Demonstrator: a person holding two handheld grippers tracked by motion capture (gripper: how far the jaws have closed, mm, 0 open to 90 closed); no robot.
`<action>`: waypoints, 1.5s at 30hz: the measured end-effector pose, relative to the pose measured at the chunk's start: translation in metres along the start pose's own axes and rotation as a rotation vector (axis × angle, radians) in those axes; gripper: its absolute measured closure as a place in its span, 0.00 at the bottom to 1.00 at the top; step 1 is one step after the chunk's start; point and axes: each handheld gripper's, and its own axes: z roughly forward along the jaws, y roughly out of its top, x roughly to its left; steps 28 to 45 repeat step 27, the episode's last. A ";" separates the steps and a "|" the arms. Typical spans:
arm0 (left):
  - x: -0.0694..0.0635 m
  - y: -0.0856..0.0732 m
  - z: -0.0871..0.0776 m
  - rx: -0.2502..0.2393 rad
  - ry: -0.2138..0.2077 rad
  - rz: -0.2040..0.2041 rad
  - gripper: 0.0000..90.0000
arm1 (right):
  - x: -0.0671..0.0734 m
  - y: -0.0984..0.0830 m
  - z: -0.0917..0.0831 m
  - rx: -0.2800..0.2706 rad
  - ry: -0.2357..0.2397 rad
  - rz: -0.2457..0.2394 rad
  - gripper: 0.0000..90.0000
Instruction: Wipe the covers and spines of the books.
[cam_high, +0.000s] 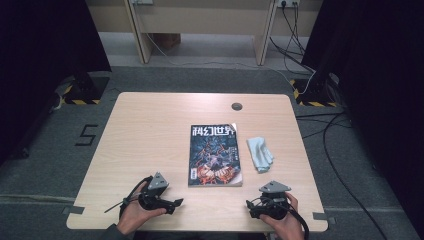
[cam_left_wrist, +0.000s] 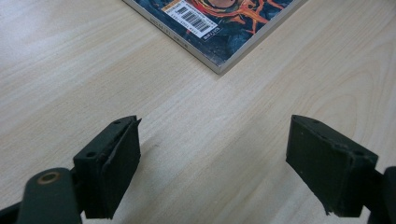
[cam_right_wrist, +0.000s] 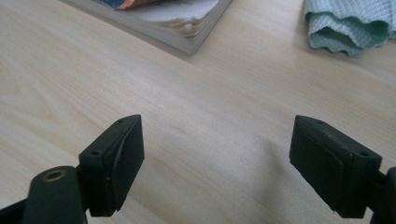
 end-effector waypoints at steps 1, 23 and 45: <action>0.000 0.000 0.000 0.001 0.000 0.000 0.19 | 0.000 -0.001 0.000 0.011 -0.001 -0.004 0.21; -0.001 -0.001 0.001 0.014 -0.003 0.004 0.19 | 0.000 -0.009 0.003 0.006 0.002 0.003 0.17; -0.001 -0.001 0.002 0.025 -0.001 0.005 0.18 | -0.001 -0.010 0.004 -0.002 0.004 -0.003 0.16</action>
